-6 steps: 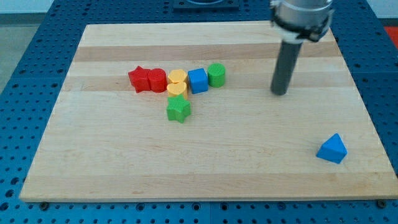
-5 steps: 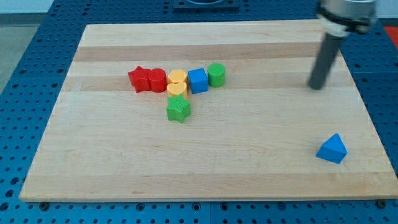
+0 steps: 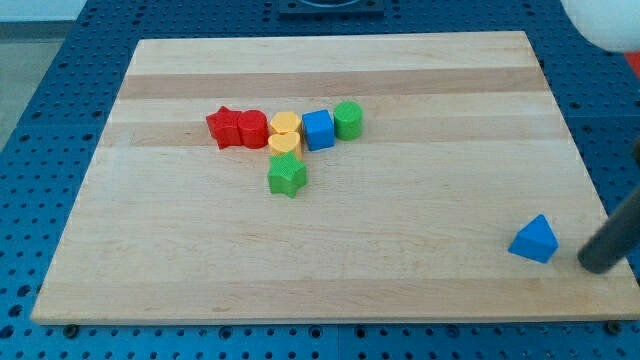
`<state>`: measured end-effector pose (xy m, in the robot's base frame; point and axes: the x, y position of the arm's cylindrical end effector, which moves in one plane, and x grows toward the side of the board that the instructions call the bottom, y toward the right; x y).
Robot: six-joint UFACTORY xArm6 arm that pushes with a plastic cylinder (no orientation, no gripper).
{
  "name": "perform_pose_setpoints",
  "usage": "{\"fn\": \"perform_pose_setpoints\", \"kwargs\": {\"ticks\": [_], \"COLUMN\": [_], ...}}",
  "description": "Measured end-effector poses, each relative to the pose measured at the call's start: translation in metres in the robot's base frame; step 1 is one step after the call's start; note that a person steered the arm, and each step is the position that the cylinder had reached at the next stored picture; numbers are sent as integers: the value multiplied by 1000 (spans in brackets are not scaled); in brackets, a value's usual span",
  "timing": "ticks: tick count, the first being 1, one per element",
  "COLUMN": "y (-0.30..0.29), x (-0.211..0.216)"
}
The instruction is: Place the triangle at the bottom of the green star
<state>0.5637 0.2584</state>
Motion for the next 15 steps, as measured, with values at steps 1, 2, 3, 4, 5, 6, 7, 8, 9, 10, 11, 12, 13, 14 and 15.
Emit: {"fn": "perform_pose_setpoints", "kwargs": {"ticks": [1,2,3,4,5,6,7,8,9,10,11,12,13,14,15], "y": [-15,-45,-97,-146,-147,-92,-52,-93,-122,-141,-166,-191,-212,-236,-260], "x": [-19,-21,-17,-16,-30,-45,-15,16,18,18,18,18,15,1,-16]}}
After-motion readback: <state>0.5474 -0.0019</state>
